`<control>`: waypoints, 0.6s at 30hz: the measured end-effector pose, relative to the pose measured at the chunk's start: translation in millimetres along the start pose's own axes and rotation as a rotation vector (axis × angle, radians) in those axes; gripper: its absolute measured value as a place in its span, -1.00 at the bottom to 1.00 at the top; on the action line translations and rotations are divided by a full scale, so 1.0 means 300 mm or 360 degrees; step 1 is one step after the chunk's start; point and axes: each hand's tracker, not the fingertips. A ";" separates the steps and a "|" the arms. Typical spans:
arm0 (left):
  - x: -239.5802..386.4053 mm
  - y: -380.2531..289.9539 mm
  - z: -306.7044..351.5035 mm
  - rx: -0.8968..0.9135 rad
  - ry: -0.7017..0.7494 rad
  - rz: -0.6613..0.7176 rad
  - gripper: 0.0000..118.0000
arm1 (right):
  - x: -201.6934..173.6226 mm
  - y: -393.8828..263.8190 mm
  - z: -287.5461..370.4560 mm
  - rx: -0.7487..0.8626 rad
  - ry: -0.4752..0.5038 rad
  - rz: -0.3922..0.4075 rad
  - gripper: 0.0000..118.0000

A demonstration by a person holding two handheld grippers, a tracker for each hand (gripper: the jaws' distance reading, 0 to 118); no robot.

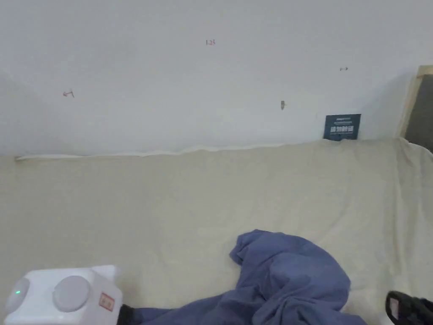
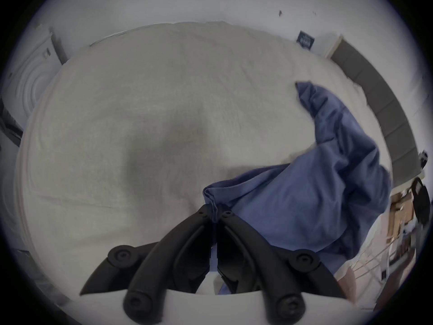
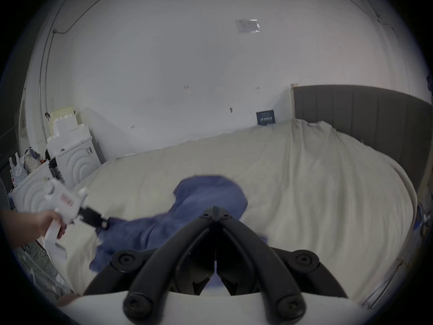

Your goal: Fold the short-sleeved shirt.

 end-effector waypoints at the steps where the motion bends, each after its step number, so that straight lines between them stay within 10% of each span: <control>1: -0.018 -0.005 0.005 0.0009 -0.0032 0.0041 -0.94 | 0.028 0.052 -0.063 -0.0018 0.0043 0.0010 -1.00; 13: -0.056 -0.085 -0.010 -0.0021 -0.0151 0.0082 -0.94 | 0.056 0.310 -0.844 -0.1025 -0.0038 0.0116 -0.93; 16: -0.067 -0.085 -0.016 -0.0028 -0.0167 0.0087 -0.94 | 0.042 0.297 -0.948 -0.1057 -0.0127 0.0168 0.89; 18: -0.079 -0.079 -0.027 -0.0043 -0.0194 0.0114 -0.94 | 0.052 0.267 -0.988 -0.1180 -0.0107 0.0098 0.81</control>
